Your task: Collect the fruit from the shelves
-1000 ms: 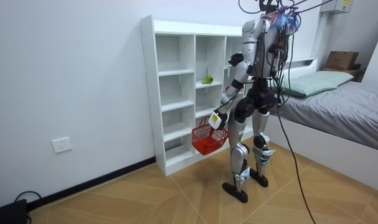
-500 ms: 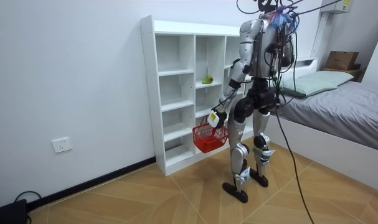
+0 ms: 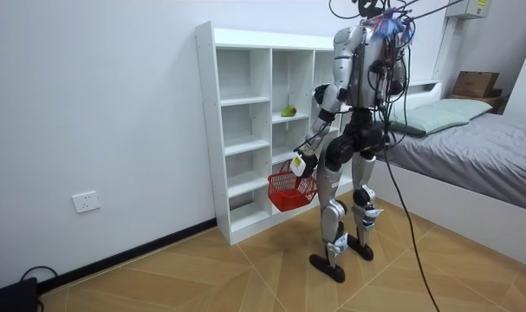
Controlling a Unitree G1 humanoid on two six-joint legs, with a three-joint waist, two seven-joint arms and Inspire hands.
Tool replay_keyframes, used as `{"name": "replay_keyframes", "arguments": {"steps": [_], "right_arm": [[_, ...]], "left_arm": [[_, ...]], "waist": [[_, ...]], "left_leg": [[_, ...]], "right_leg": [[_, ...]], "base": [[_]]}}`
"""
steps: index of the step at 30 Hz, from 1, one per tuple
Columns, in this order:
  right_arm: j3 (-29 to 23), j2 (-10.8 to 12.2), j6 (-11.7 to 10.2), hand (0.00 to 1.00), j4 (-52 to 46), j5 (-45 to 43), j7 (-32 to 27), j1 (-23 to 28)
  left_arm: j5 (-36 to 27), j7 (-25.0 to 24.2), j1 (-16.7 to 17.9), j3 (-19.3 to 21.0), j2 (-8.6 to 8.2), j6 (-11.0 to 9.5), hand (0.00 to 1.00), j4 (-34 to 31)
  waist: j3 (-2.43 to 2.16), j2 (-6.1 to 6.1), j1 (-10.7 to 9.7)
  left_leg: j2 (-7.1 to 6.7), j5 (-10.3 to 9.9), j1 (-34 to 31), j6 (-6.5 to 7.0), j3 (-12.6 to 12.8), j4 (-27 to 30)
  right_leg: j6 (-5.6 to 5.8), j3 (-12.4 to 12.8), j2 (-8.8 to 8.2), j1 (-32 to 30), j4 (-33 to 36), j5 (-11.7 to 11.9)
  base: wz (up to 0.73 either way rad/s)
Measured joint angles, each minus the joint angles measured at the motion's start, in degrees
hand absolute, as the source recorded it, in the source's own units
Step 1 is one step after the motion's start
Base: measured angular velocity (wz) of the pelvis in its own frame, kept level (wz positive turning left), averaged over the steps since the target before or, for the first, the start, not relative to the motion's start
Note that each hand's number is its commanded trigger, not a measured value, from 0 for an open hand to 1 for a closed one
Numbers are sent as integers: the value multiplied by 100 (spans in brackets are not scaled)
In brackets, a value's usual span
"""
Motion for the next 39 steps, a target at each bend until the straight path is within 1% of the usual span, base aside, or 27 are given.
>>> {"name": "replay_keyframes", "arguments": {"steps": [1,4,5,8,9,10,12,15,16,18,19,21,23,25,26,29,32,34,36,39], "right_arm": [[74,1,0,100,26,-31,-13,0],[273,-6,-6,100,85,-204,-61,-12],[336,-5,-45,100,208,-223,-110,-37],[442,-2,-28,100,545,-381,-234,-113],[474,-17,-18,100,550,-457,-275,-142],[506,-23,-18,100,551,-454,-303,-168],[655,-10,-55,100,839,-466,-405,-493],[840,-3,-69,100,1314,-481,-504,-823],[865,4,-79,100,1394,-483,-508,-857],[917,1,-144,100,1621,-481,-557,-937],[930,-1,-150,100,1653,-484,-565,-955],[976,3,-282,100,1841,-521,-667,-1003],[1027,4,-293,100,1950,-532,-715,-1016],[1072,46,-314,100,2046,-637,-742,-1018],[1099,83,-314,100,2119,-656,-760,-1016],[1190,76,-378,100,2321,-663,-870,-1068],[1272,77,-419,100,2553,-783,-974,-1204],[1271,76,-463,100,2629,-862,-1066,-1249],[1280,127,-604,100,2900,-972,-1230,-1342],[1279,165,-647,100,3077,-1081,-1357,-1408]], "left_arm": [[0,-1,-54,-41,0,-3,100,-1],[-12,-4,-110,-171,5,-102,100,-18],[-19,-1,-127,-254,15,-125,100,-54],[-20,-1,-227,-378,14,-164,100,-60],[-20,-7,-262,-398,14,-186,100,-60],[-16,-10,-281,-433,19,-193,100,-61],[-6,-19,-425,-546,19,-193,100,-59],[1,-47,-571,-662,16,-232,100,-70],[1,-53,-576,-674,17,-245,100,-83],[0,-55,-611,-708,17,-336,100,-115],[0,-55,-621,-708,17,-348,100,-126],[10,-58,-714,-709,13,-354,100,-193],[7,-61,-824,-714,12,-362,100,-236],[-1,-52,-875,-724,12,-390,100,-354],[0,-56,-887,-756,12,-400,100,-448],[-2,-105,-959,-931,15,-451,100,-699],[-4,-197,-1003,-1020,-21,-558,100,-763],[-6,-251,-1007,-1099,-22,-579,100,-850],[-3,-297,-1044,-1159,-61,-602,100,-912],[-4,-304,-1111,-1273,-142,-660,100,-959]], "waist": [[-2,-12,2],[-5,-30,13],[4,-48,9],[37,-89,25],[79,-96,23],[79,-98,19],[112,-91,1],[115,-89,38],[115,-87,37],[115,-88,39],[115,-88,36],[116,-85,27],[118,-83,29],[122,-78,25],[124,-75,18],[130,-68,19],[134,-61,13],[136,-59,11],[137,-56,0],[145,-44,8]], "left_leg": [[0,1,-36,1,2,1],[-1,2,-149,2,10,25],[-1,3,-218,3,4,50],[2,5,-341,6,-4,92],[3,5,-386,7,-4,117],[5,5,-442,7,-8,135],[27,11,-635,17,-24,227],[26,26,-772,34,-27,243],[25,26,-796,34,-34,259],[18,28,-879,38,-61,283],[18,28,-915,38,-68,297],[18,30,-1009,40,-105,321],[15,32,-1065,42,-154,326],[15,33,-1128,42,-147,347],[14,33,-1141,42,-145,349],[9,35,-1246,46,-150,378],[5,39,-1271,52,-150,379],[0,44,-1287,60,-157,380],[-3,50,-1290,66,-161,384],[-9,57,-1291,73,-161,390]], "right_leg": [[0,15,0,-46,11,0],[1,51,0,-177,74,2],[0,49,-2,-228,100,3],[-7,58,-5,-367,169,11],[-7,53,-10,-408,192,10],[-11,49,-11,-458,199,13],[-27,24,-5,-596,190,74],[-27,39,-2,-735,197,105],[-26,38,-3,-749,197,106],[-24,25,-10,-821,209,107],[-24,19,-10,-846,209,107],[-25,-3,-11,-917,210,112],[-26,-31,-15,-963,222,113],[-27,-48,-16,-998,220,113],[-27,-55,-19,-1010,220,113],[-27,-97,-33,-1113,254,113],[-26,-111,-44,-1157,292,113],[-26,-117,-49,-1167,290,113],[-26,-123,-56,-1164,291,113],[-25,-123,-64,-1164,301,113]], "base": [[-3],[-6],[-5],[0],[0],[0],[0],[0],[0],[5],[4],[5],[8],[5],[0],[1],[0],[2],[0],[0]]}}
